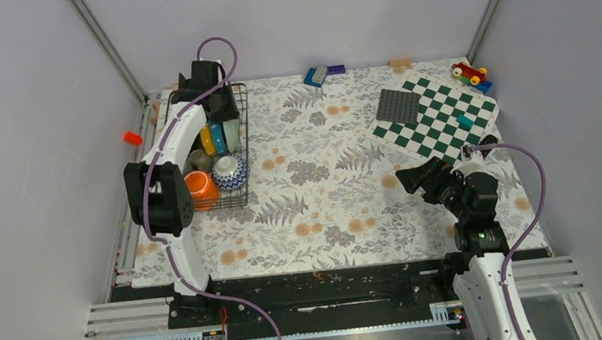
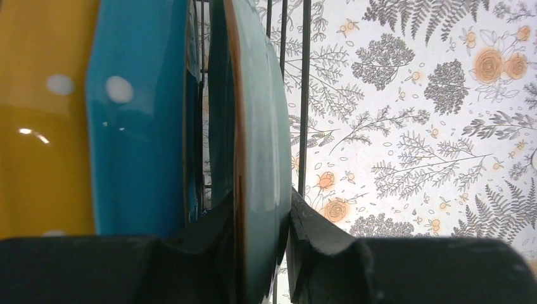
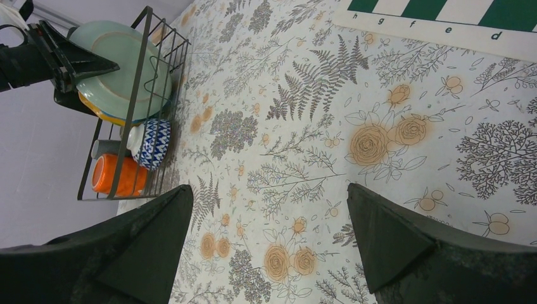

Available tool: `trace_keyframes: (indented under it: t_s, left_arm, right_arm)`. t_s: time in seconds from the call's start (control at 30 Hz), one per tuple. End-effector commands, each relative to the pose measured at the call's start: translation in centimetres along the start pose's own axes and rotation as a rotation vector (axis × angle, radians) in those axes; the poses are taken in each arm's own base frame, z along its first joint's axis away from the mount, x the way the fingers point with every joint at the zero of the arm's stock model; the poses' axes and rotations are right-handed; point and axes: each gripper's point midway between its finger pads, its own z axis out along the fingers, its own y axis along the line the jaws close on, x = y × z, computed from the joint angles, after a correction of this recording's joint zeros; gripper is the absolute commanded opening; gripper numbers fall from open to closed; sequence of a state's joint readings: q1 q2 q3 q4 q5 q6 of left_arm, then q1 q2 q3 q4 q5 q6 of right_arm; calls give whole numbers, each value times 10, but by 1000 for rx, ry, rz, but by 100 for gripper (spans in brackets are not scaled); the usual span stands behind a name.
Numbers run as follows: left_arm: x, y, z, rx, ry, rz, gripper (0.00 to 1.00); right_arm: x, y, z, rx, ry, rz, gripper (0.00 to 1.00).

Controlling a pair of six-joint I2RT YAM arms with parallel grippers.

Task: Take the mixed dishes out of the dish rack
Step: Pick up the plate from the dish rack.

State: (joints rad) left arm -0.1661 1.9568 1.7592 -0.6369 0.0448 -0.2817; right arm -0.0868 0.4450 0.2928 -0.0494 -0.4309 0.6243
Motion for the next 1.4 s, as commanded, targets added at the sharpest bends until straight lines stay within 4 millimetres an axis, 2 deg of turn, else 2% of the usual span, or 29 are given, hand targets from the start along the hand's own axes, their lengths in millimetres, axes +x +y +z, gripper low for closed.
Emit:
trace_keyframes:
  t_s: [0.0,0.27,0.47,0.63,0.8,1.03,1.13,1.2,1.27,1.37]
  left_arm:
    - [-85,-56,-79,186,-294,3,0]
    - [-95,-50,-93,147,-341,-20,0]
    - [-99,-59,-103,192,-354,4,0]
    - [-108,-63,-124,205,-397,30,0]
    - [-116,-69,-155,223,-460,114,0]
    - [-105,-107,-205,256,-558,388,0]
    - [-96,-133,-235,235,-655,566,0]
    - [-86,-145,-247,200,-715,678,0]
    - [-76,-158,-262,162,-800,785,0]
    - [-38,-186,-272,169,-925,1067,0]
  right_arm:
    - [-16,18,-4,-45,-36,-45,99]
    - [-20,21,-3,-55,-46,-45,99]
    - [-18,21,-3,-56,-34,-42,99]
    - [-20,23,-4,-61,-47,-45,99]
    - [-20,26,-4,-71,-37,-44,99]
    - [-21,38,-9,-124,-39,-39,99]
    - [-22,43,-12,-139,-43,-29,99]
    - [-25,45,-12,-141,-53,-6,99]
    - [-37,54,-13,-157,-91,35,99]
    - [-49,65,-14,-159,-99,148,99]
